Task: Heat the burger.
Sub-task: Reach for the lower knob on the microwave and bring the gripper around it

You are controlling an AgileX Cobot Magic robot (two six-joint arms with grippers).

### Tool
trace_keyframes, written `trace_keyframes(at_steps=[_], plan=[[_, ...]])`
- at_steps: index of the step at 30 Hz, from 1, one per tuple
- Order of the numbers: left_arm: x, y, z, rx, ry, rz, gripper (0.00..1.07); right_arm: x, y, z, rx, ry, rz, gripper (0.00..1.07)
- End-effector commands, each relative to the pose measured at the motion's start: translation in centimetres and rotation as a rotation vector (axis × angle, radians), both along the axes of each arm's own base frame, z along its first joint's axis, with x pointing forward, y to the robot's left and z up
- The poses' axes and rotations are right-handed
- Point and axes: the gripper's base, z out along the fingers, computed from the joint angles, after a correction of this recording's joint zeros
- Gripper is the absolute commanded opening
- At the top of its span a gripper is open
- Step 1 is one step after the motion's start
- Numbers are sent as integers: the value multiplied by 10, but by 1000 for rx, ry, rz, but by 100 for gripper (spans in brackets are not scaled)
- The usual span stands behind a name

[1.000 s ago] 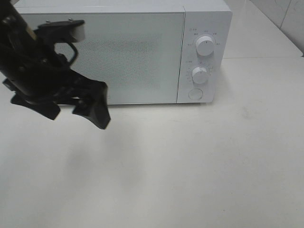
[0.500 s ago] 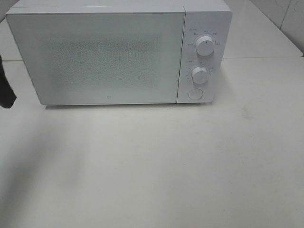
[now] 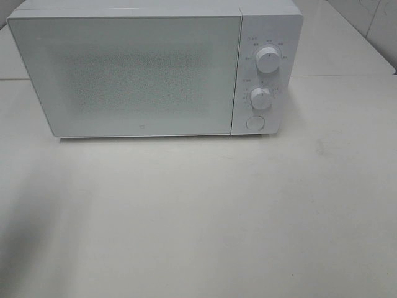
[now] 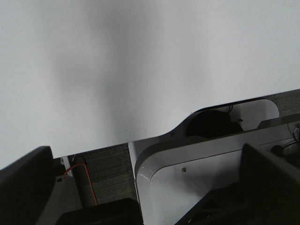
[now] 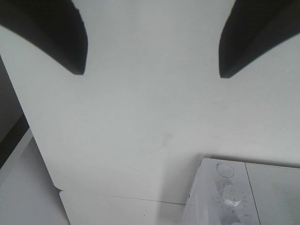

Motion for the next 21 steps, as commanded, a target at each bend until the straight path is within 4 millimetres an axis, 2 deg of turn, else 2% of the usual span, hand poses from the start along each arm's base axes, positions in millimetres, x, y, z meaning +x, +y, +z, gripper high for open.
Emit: trace_keyframes(at_steps=[1,2,4,7,10,13,15,21], plan=[[-19,3,-8,0,-40,3,100,-4,0,0,0,-26,-7,75],[-19,3,-8,0,-40,3,100,-4,0,0,0,-26,-7,75],[-31,5,-15,-3,-79,11,100,-4,0,0,0,-26,-7,75],[-35,5,-16,-5,-97,12,100,-4,0,0,0,-26,-7,75],[-49,8,-7,-8,-152,8,100,-4,0,0,0,-26,-7,75],[-52,8,-6,-6,-157,4,100,-4,0,0,0,-26,-7,75],[-64,10,0,-13,-215,4,100,-4,0,0,0,-26,-7,75],[-81,13,12,-24,-344,3,100,-4,0,0,0,-26,-7,75]])
